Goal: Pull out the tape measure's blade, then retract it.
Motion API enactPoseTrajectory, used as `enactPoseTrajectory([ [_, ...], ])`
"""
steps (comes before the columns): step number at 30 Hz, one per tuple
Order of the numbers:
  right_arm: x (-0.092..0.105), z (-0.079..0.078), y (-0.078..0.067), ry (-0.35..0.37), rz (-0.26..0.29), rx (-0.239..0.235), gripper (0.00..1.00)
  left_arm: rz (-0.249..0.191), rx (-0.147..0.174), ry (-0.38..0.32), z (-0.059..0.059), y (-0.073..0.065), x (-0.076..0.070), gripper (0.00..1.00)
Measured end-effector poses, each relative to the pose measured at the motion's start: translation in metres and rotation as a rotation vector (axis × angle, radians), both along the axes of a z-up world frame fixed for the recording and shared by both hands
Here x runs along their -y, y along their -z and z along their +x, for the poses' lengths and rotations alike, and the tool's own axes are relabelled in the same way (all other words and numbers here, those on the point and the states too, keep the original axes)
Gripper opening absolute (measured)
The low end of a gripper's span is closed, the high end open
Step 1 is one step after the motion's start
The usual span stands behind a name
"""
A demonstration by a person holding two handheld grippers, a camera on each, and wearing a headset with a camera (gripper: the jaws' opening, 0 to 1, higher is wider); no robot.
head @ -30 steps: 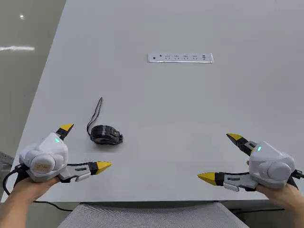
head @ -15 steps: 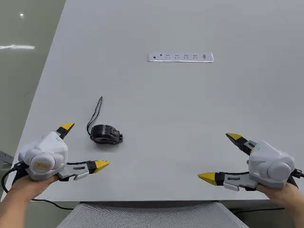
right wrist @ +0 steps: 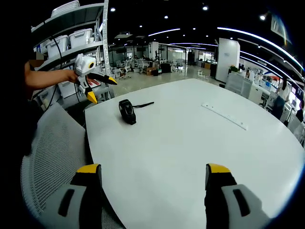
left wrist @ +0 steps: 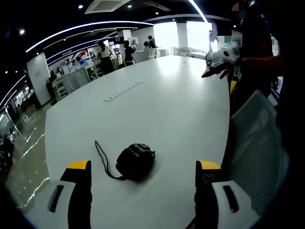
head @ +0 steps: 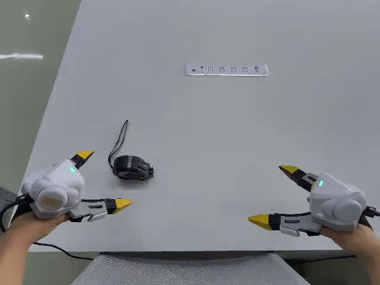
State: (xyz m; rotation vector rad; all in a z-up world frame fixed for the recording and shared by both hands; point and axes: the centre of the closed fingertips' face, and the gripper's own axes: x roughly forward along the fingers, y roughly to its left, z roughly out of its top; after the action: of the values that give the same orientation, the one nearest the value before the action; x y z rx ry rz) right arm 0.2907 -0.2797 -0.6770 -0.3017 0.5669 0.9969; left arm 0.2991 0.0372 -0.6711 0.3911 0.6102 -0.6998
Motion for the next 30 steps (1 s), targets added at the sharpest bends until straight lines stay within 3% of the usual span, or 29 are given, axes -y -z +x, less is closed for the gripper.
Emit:
enactPoseTrajectory([
  [15, -0.013, 0.013, 0.002, -0.095, -0.035, 0.017, 0.85, 0.072, -0.009, 0.085, 0.016, 0.005, -0.008, 0.79],
  [30, -0.029, 0.034, 0.013, -0.169, -0.053, 0.039, 0.76, 0.165, -0.054, 0.183, 0.028, 0.024, -0.011, 0.72],
])
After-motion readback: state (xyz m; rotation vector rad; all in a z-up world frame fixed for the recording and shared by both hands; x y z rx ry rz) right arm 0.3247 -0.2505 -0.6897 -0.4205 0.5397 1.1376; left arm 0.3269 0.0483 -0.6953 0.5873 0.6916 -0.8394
